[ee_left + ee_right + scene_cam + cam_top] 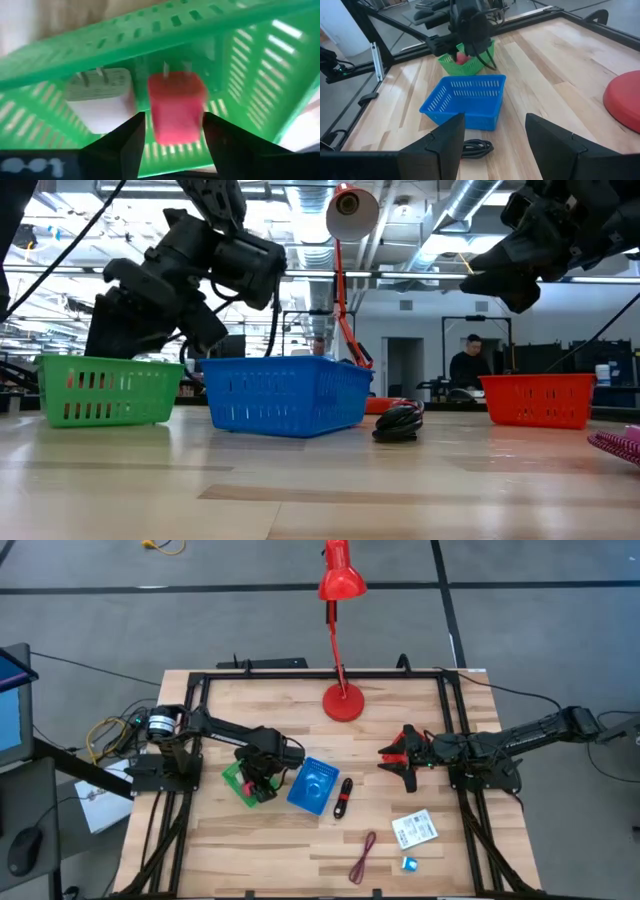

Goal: Pick and place items into bin
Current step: Put the pink charger adapter into the green basket, then put the blue charger adapter into the green basket

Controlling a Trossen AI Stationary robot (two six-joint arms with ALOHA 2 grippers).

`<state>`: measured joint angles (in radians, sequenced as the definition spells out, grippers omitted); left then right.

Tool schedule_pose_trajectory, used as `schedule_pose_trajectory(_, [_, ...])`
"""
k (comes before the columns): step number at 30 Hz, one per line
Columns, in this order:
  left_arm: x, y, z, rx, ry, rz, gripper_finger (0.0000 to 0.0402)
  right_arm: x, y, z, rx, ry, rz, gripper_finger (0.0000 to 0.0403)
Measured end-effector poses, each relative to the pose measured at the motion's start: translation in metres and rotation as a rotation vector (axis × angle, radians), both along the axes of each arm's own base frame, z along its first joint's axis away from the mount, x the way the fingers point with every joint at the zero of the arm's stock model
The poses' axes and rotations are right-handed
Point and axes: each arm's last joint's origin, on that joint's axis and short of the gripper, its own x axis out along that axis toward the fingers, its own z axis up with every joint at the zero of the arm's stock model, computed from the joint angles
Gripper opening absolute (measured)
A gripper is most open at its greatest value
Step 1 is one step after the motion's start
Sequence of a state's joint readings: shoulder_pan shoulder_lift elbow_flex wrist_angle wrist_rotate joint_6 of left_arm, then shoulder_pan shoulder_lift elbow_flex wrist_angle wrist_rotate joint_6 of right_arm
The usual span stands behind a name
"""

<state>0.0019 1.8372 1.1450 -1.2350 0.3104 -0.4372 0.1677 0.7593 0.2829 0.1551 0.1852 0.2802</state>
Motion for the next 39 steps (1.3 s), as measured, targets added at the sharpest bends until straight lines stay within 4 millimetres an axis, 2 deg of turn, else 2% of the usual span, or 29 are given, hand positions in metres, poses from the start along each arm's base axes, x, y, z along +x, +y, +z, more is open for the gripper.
schedule_pose_trajectory(6, [-0.001,0.009,0.000,0.060,0.011,0.009,0.0225,0.000,0.000,-0.001,-0.002,0.014,0.000,0.0202])
schedule_pose_trajectory(12, [-0.004,0.010,0.011,0.037,0.096,0.051,0.0227,0.000,0.000,-0.001,-0.001,0.008,0.001,0.0202])
schedule_pose_trajectory(17, [-0.005,0.005,0.041,0.179,0.193,-0.012,0.0225,0.001,0.000,0.007,0.004,-0.069,0.007,0.0202])
schedule_pose_trajectory(21, [0.005,-0.002,0.073,0.314,0.039,-0.043,0.0225,0.000,0.005,0.010,-0.089,-0.094,0.125,0.0202])
schedule_pose_trajectory(25, [0.009,-0.008,0.107,0.419,-0.131,-0.043,0.0224,-0.004,0.021,0.010,-0.048,-0.100,0.309,0.0202])
schedule_pose_trajectory(29, [0.001,-0.008,0.137,0.589,-0.258,-0.020,0.0224,-0.012,0.044,0.012,0.152,-0.047,0.470,0.0202])
schedule_pose_trajectory(33, [-0.009,-0.012,0.155,0.675,-0.350,0.029,0.0224,-0.021,0.071,0.038,0.297,-0.057,0.598,0.0202])
schedule_pose_trajectory(35, [-0.015,-0.016,0.162,0.705,-0.388,0.053,0.0224,-0.025,0.081,0.046,0.338,-0.001,0.586,0.0202])
schedule_pose_trajectory(39, [-0.023,-0.023,0.171,0.784,-0.453,0.097,0.0224,-0.027,0.098,0.054,0.454,0.182,0.397,0.0202])
